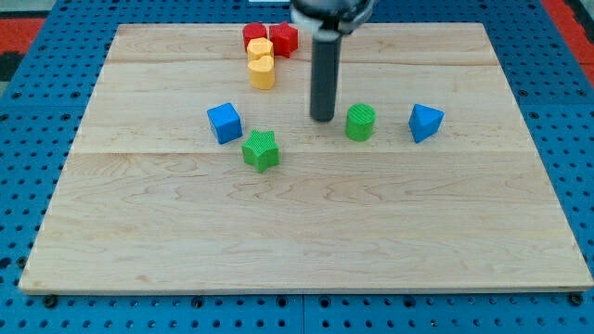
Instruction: Move green star left side of the green circle
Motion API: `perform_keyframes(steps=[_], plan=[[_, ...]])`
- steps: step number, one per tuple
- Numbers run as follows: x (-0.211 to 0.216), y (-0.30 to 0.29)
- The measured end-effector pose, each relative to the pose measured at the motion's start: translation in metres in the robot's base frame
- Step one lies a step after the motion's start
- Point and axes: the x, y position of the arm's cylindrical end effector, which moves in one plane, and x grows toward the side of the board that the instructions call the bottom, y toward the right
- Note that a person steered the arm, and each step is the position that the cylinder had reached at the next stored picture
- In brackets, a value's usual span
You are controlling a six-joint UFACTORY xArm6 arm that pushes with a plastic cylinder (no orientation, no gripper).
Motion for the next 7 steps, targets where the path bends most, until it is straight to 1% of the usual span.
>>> perform_keyframes(steps=[1, 2, 3, 4, 5, 7], plan=[[0.066, -0.010], [0.068, -0.075], [0.068, -0.102], [0.047, -0.096], [0.036, -0.059], [0.056, -0.031]])
